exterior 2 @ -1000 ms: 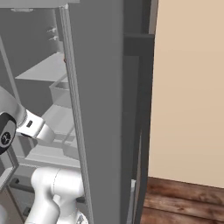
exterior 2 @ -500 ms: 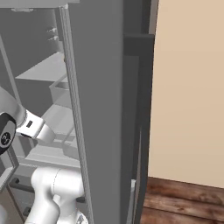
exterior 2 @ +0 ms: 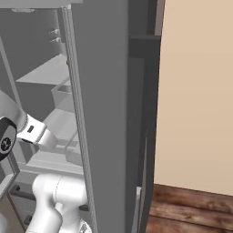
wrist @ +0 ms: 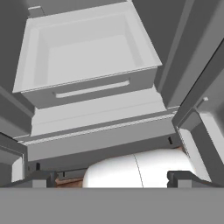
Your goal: Pick the egg and butter from the fridge and place them by the bowl for mixing.
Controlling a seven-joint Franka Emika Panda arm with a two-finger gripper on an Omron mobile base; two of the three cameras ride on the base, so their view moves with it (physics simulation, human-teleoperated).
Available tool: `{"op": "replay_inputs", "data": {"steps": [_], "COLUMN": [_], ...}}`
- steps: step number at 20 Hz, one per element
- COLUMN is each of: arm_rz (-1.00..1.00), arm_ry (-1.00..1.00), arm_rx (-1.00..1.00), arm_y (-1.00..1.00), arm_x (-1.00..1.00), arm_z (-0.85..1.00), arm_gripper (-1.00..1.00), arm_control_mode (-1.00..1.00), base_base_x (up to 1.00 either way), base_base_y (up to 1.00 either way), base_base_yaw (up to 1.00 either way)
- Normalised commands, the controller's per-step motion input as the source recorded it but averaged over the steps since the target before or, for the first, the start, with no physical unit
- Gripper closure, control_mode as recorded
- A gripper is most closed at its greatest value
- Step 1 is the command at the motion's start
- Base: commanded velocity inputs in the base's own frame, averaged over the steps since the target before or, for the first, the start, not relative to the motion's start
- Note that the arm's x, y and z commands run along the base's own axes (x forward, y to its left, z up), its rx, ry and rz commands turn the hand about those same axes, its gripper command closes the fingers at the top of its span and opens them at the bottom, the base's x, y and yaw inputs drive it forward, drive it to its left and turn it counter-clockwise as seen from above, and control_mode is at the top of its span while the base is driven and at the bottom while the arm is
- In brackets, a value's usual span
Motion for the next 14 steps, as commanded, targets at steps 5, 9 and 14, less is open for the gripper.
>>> {"op": "replay_inputs", "data": {"steps": [5,9,14], "arm_rz": [0.00,0.00,0.05], "arm_ry": [0.00,0.00,-0.06], "arm_rx": [0.00,0.00,0.00], "arm_y": [0.00,0.00,0.04], "arm_x": [0.00,0.00,0.00], "arm_z": [0.00,0.00,0.10], "arm_gripper": [-1.00,-1.00,-1.00], "arm_control_mode": [1.00,1.00,-1.00], "base_base_x": [0.00,0.00,-0.01], "base_base_y": [0.00,0.01,0.05], "base_base_yaw": [0.00,0.02,0.06]}}
